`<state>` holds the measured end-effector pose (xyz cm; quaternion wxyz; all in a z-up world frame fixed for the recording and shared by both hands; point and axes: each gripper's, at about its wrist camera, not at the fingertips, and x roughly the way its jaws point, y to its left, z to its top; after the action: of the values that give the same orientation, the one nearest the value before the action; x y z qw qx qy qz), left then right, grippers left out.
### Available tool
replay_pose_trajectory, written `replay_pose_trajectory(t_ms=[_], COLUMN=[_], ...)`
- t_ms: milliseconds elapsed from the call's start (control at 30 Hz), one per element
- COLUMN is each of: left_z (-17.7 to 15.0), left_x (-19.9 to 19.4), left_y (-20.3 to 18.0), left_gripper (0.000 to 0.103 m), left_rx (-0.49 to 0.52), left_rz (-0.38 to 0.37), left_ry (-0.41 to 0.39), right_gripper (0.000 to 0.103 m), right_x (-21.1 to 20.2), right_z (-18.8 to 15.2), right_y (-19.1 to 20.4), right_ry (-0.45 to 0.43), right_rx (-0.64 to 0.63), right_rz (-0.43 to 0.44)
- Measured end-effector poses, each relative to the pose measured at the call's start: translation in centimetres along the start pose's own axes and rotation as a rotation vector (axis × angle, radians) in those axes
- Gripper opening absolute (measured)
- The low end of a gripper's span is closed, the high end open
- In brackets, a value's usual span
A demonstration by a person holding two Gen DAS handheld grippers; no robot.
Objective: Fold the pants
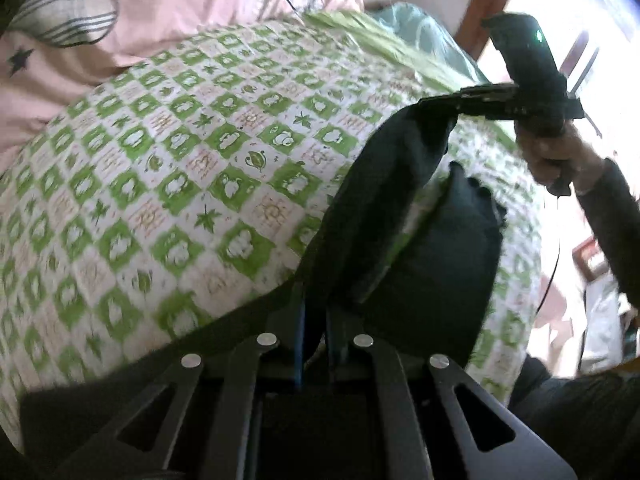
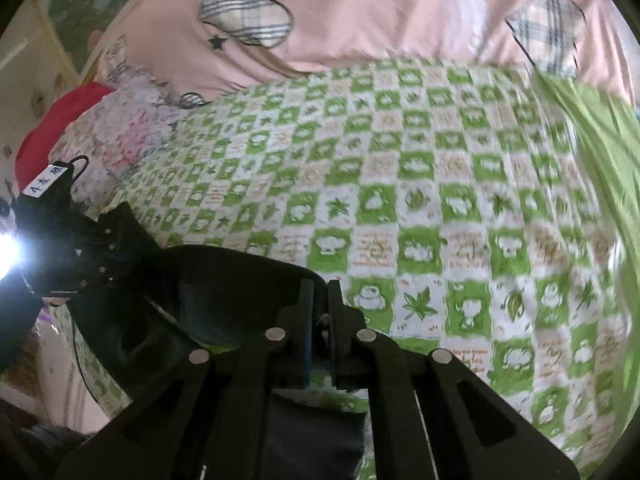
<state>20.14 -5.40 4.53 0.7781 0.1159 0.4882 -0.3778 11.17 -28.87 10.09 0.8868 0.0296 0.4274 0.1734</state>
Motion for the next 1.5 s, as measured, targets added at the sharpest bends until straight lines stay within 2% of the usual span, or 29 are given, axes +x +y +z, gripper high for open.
replay_pose_trajectory(t_ms=[200,367,667,1133,1200,1300,1367,1400,1433,1500], left_z=[-3.4,-4.9,-8.2,-9.9,-10.2,-10.8,-11.2,-11.5,-11.7,-12.2], left_x=[-2.4,-2.6,-0.5,1.8,2.2,2.4,2.2,1.9,1.6,0.8], left_y=[-1.3,-3.4,-6.2,-7.1,-7.1,-7.0,-6.7,-6.5,-6.4,-6.4], left_gripper=[0.006,0.006,0.006,0.007,0.013,0.019,0.025,0.03,0.033,0.045], left_rx=[-0.103,-0.121,-0.134,-0.187,-0.202,-0.245,-0.288,-0.321,-0.345,-0.385], left_rz=[-0.019,-0.034,-0.073,-0.086,-0.084,-0.088,-0.093,-0.099,-0.1,-0.079], left_ry=[-0.072,-0.098,-0.06,-0.042,-0.032,-0.035,-0.043,-0.05,-0.059,-0.079], right_gripper=[0.007,0.007,0.007,0.006,0.009,0.02,0.035,0.049,0.058,0.059], right_x=[-1.9,-3.0,-2.8,-1.9,-1.7,-2.0,-3.0,-3.5,-4.0,-5.6], right_z=[-1.7,-4.5,-9.7,-11.4,-11.7,-12.2,-12.4,-12.4,-12.5,-12.5], right_y=[1.9,2.1,1.8,2.0,2.1,2.1,2.2,2.4,2.5,2.8], right_ry=[-0.025,-0.001,0.095,0.165,0.179,0.193,0.17,0.157,0.139,0.077], right_rx=[-0.115,-0.155,-0.172,-0.234,-0.237,-0.205,-0.178,-0.17,-0.161,-0.135], right_rz=[0.004,0.002,-0.017,-0.072,-0.063,-0.065,-0.079,-0.091,-0.096,-0.085])
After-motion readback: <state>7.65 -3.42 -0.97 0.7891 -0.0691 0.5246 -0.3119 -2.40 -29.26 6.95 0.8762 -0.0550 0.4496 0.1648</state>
